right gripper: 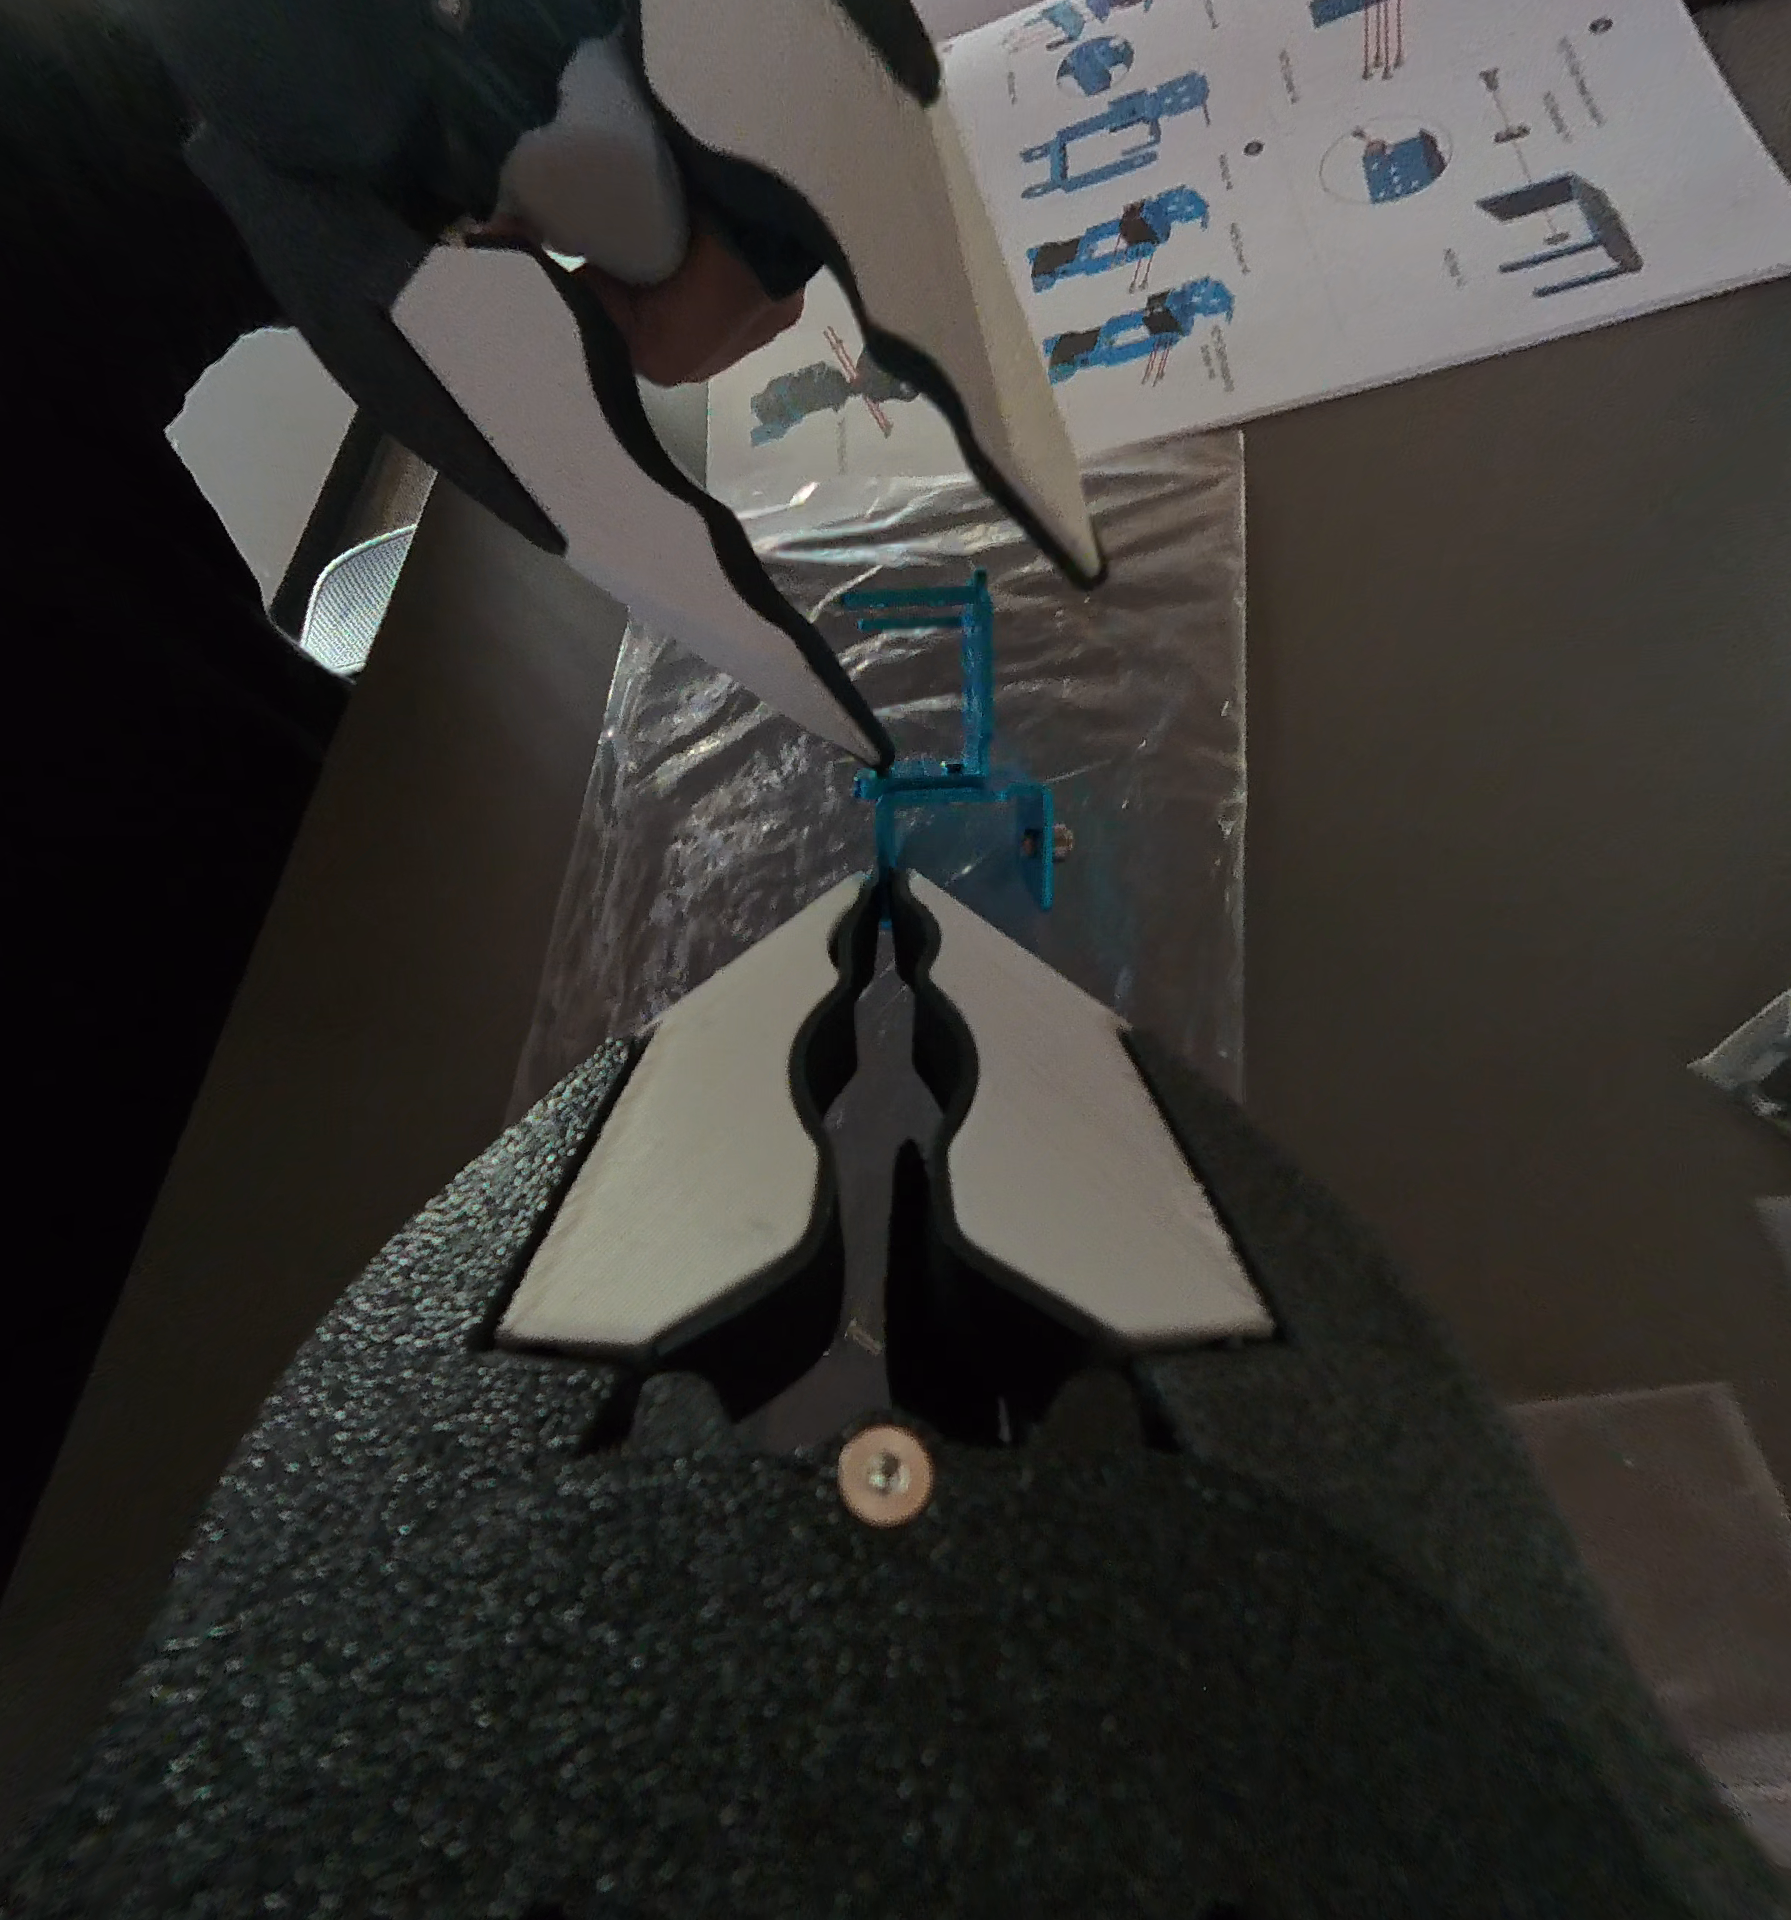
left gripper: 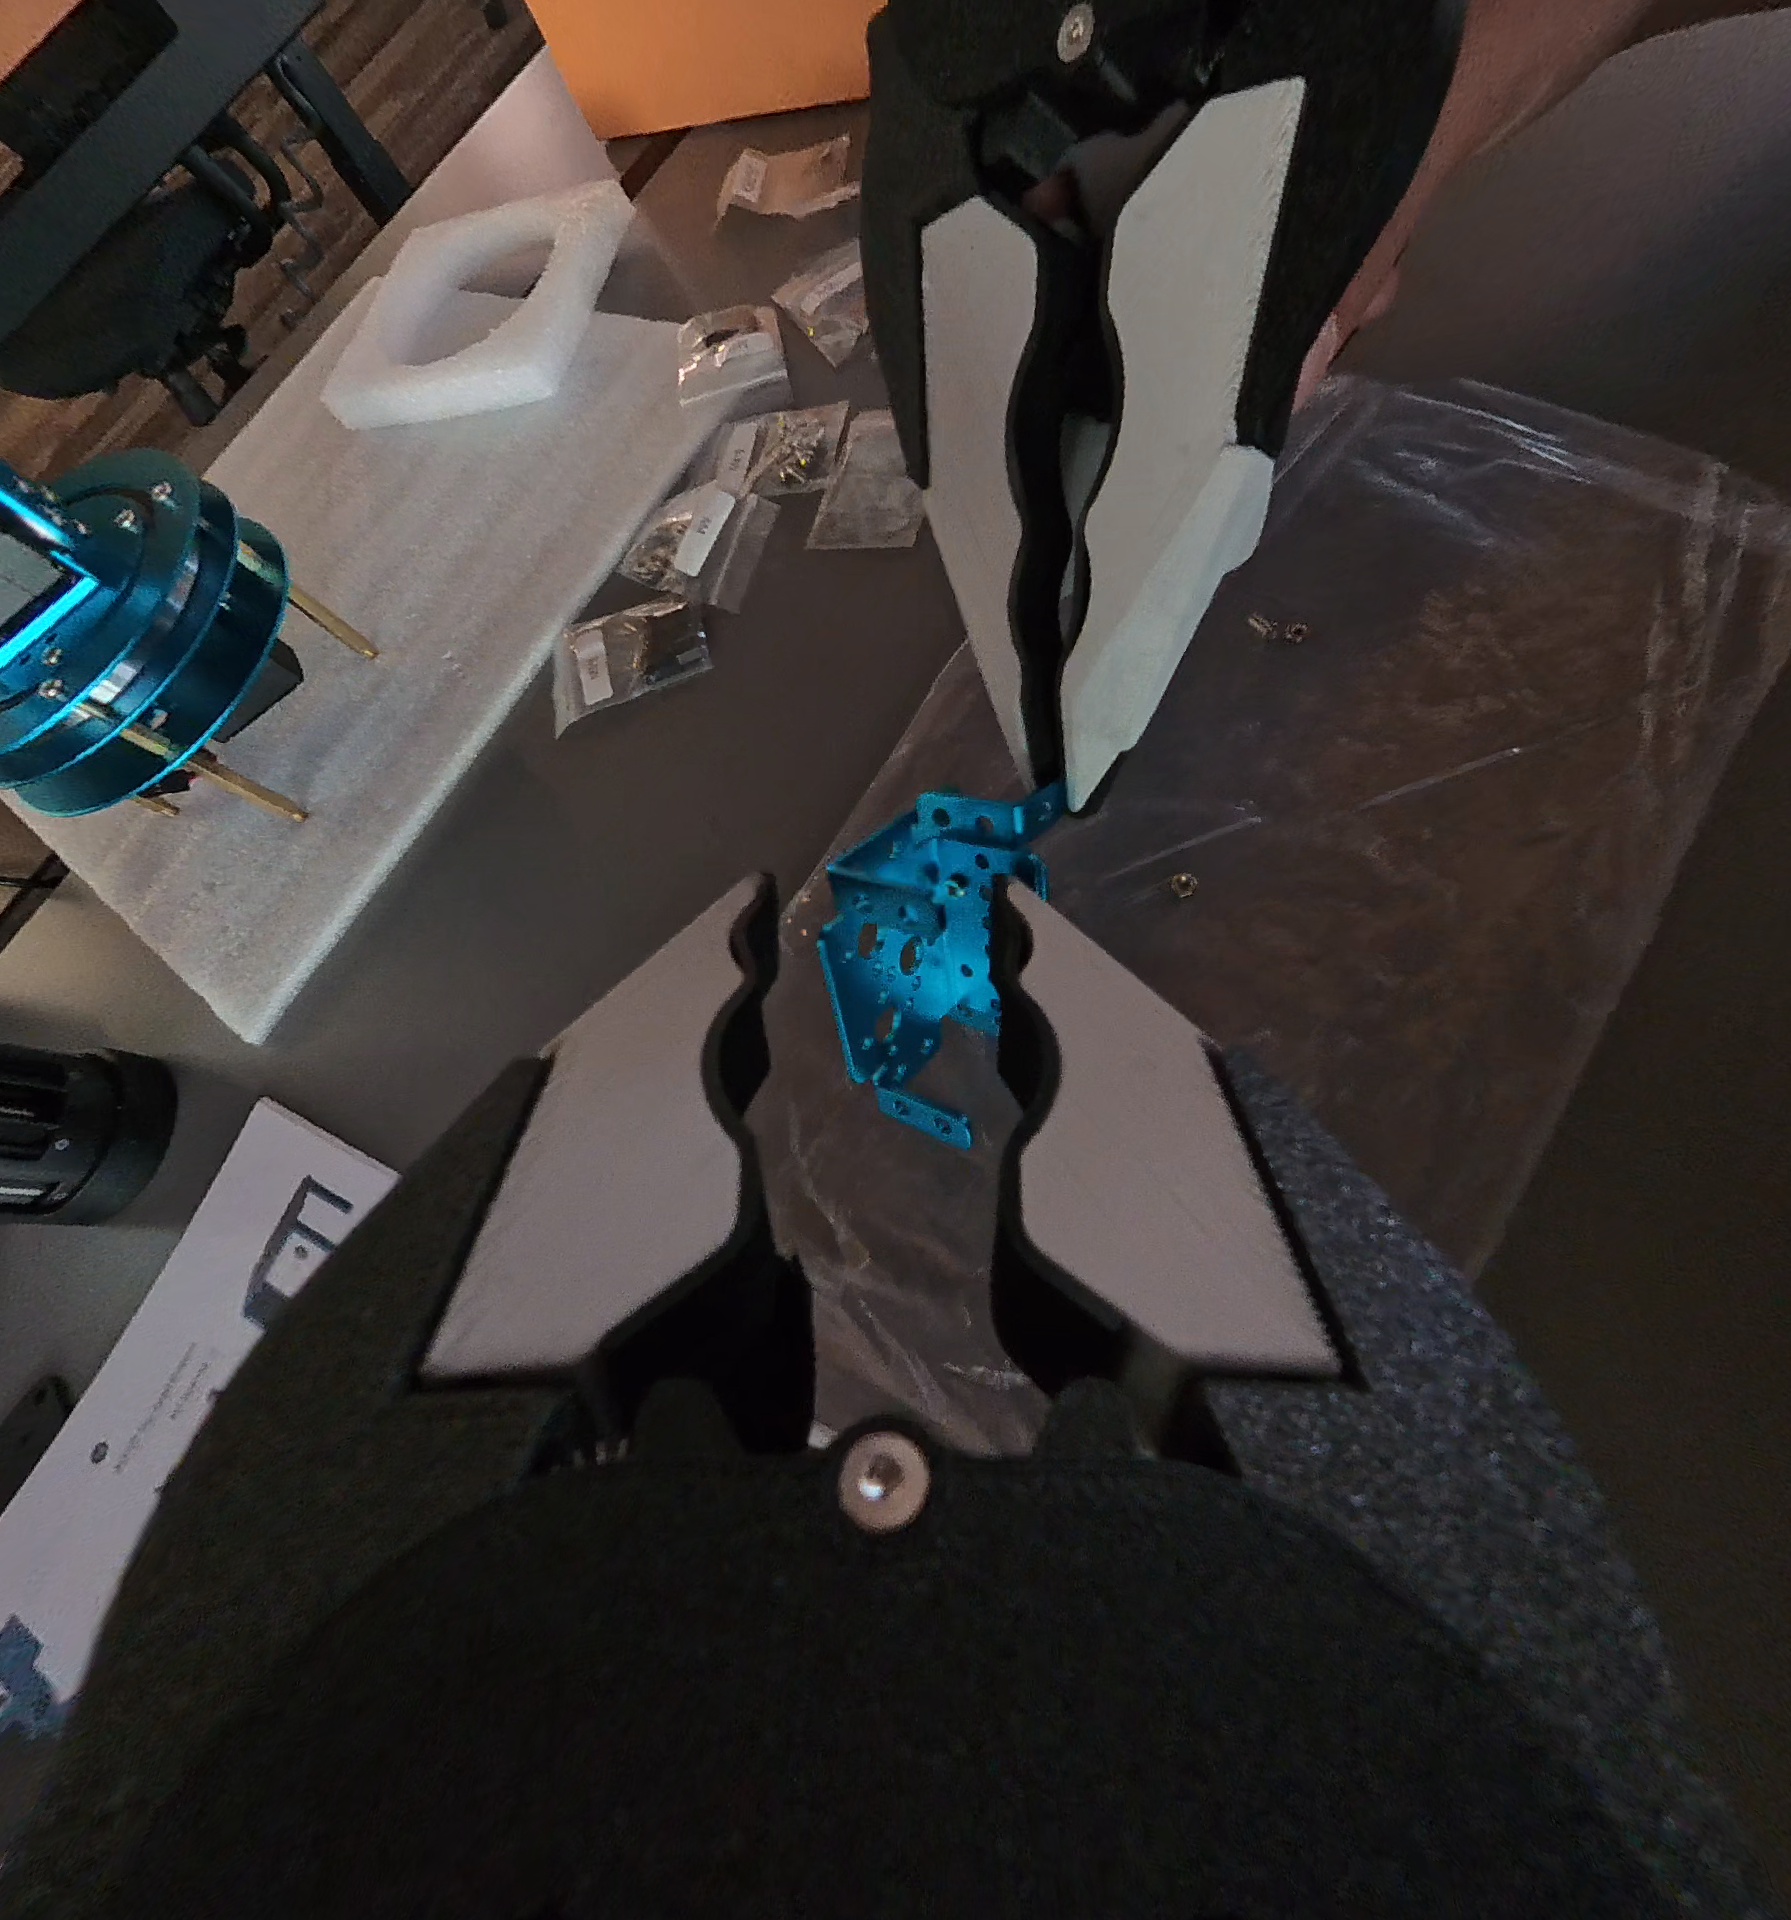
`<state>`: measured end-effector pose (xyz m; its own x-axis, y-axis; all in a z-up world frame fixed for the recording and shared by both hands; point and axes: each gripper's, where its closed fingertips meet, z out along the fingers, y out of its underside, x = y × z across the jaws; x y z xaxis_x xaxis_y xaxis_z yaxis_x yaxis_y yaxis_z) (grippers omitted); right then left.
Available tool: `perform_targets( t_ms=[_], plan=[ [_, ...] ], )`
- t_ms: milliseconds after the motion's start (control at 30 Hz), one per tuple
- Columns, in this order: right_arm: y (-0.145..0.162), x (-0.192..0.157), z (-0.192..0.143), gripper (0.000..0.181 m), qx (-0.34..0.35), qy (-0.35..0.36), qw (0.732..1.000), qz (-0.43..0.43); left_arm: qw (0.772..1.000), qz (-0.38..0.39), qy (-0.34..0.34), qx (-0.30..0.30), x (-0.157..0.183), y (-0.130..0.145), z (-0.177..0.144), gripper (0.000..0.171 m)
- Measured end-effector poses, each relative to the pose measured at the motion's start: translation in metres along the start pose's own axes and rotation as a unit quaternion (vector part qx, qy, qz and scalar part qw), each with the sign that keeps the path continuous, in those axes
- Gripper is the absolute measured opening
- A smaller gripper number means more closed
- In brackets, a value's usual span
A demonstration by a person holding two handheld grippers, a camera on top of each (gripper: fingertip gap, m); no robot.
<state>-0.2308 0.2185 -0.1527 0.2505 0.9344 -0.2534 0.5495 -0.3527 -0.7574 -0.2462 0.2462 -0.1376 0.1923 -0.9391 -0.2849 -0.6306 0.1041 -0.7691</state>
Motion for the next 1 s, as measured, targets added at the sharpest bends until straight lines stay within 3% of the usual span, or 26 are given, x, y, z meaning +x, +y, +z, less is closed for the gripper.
perform_targets(
  t_ms=[300, 533, 833, 1000],
  plan=[
    [-0.026, 0.003, 0.011, 0.001, -0.022, -0.031, 0.999, -0.034, 0.999, -0.049, 0.006, 0.012, -0.008, 0.019, -0.011, 0.039],
    [-0.019, -0.002, 0.010, 0.002, -0.021, -0.052, 0.998, -0.039, 0.999, -0.023, 0.033, 0.014, -0.005, 0.020, -0.010, 0.047],
    [-0.014, 0.001, -0.001, 0.006, -0.005, -0.052, 0.998, -0.026, 0.984, 0.015, 0.162, 0.070, 0.003, 0.016, -0.016, 0.047],
    [-0.014, 0.002, -0.006, 0.006, 0.010, -0.039, 0.999, -0.021, 0.956, -0.012, 0.281, 0.087, 0.008, 0.013, -0.015, 0.047]
  ],
)
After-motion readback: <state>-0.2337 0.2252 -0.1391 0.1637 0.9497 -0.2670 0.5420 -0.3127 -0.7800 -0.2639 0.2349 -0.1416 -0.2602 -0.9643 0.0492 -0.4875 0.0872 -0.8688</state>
